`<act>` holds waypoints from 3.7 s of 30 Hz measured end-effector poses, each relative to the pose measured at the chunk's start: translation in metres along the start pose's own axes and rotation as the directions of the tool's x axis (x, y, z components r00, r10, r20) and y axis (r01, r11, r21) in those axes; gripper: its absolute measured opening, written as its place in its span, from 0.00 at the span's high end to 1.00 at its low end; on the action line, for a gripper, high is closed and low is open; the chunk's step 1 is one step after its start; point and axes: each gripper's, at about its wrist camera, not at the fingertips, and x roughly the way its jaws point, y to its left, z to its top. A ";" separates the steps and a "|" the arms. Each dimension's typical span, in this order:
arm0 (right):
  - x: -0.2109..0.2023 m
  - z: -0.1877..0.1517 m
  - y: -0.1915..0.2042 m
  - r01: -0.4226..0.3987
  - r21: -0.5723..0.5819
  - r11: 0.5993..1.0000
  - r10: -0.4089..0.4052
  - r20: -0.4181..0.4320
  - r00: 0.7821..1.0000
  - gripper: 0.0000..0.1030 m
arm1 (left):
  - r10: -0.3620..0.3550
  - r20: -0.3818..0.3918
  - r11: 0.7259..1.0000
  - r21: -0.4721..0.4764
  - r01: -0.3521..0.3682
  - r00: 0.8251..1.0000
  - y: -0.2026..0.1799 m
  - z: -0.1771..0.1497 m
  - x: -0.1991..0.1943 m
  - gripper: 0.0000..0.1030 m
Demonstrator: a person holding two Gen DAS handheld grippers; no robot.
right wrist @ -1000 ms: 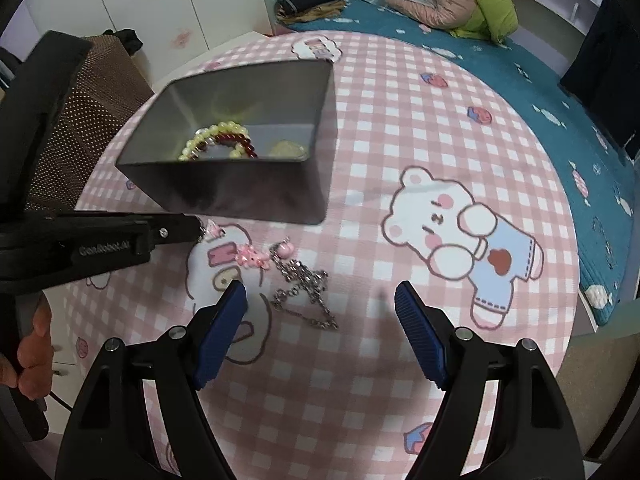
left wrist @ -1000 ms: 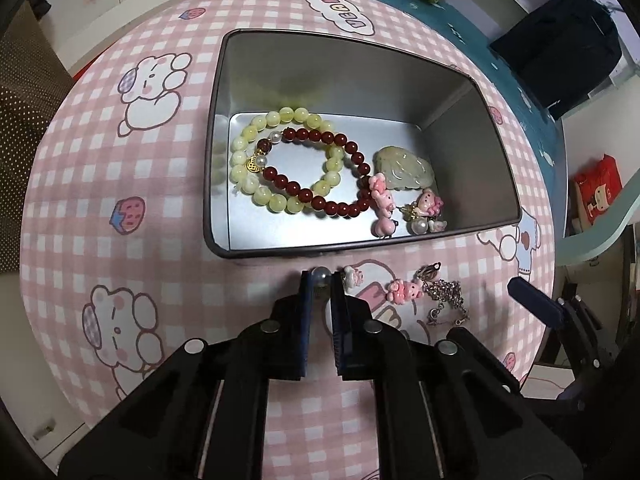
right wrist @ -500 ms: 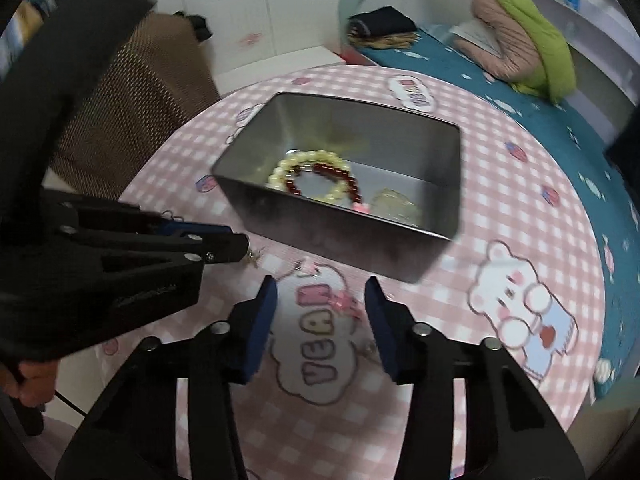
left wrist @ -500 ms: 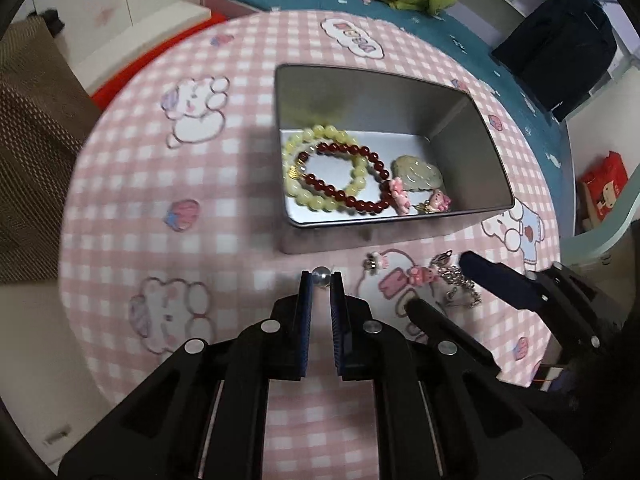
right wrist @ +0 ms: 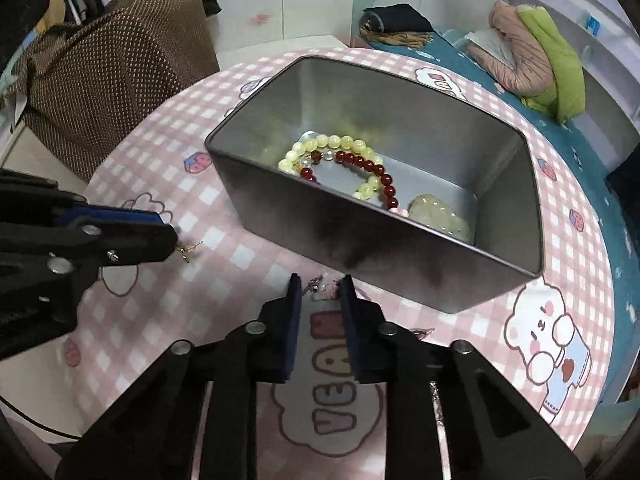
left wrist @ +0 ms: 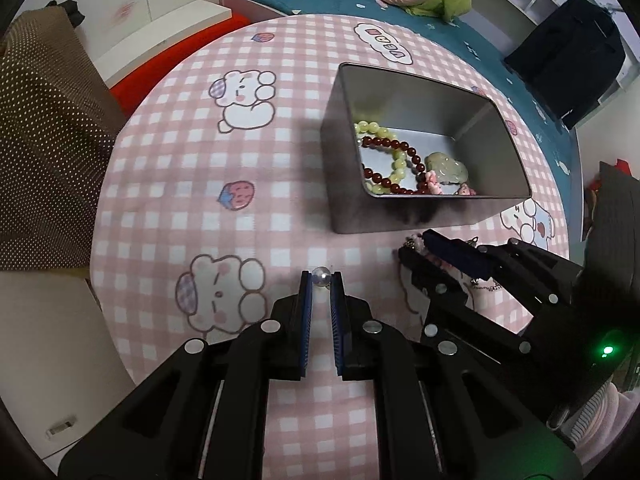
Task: Organize jewelry
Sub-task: 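Grasp a pearl earring with the left gripper while the right grasps a pink charm, then carry the pearl earring with the left gripper over the box while the right carries the pink charm, then open the left gripper to drop the pearl earring in the box while the right drops the pink charm, then move both grippers back to the last charm and silver chain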
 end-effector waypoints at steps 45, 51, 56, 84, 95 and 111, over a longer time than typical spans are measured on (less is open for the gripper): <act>-0.054 0.029 -0.034 0.000 0.162 0.987 -0.016 0.098 0.995 0.83 | -0.135 0.127 0.989 0.075 0.127 0.983 -0.036 0.046 -0.030 0.91; -0.052 0.031 -0.041 0.012 0.181 0.983 -0.028 0.088 0.996 0.72 | -0.131 0.118 0.990 0.066 0.124 0.984 -0.036 0.048 -0.027 0.91; -0.053 0.030 -0.044 0.018 0.193 0.981 -0.035 0.087 0.996 0.68 | -0.139 0.113 0.989 0.055 0.134 0.984 -0.034 0.049 -0.026 0.90; -0.089 -0.034 -0.092 0.174 0.461 0.870 -0.226 0.061 0.972 0.55 | -0.133 0.092 0.979 0.166 0.117 0.987 -0.058 0.008 -0.033 0.42; -0.069 -0.055 -0.066 0.131 0.376 0.917 -0.148 0.015 0.989 0.45 | -0.167 -0.059 0.965 0.193 0.176 0.984 -0.074 -0.008 0.016 0.46; -0.025 -0.043 -0.047 0.111 0.177 0.978 -0.112 -0.007 0.994 0.79 | -0.180 -0.096 0.944 0.262 0.199 0.979 -0.086 0.005 0.035 0.46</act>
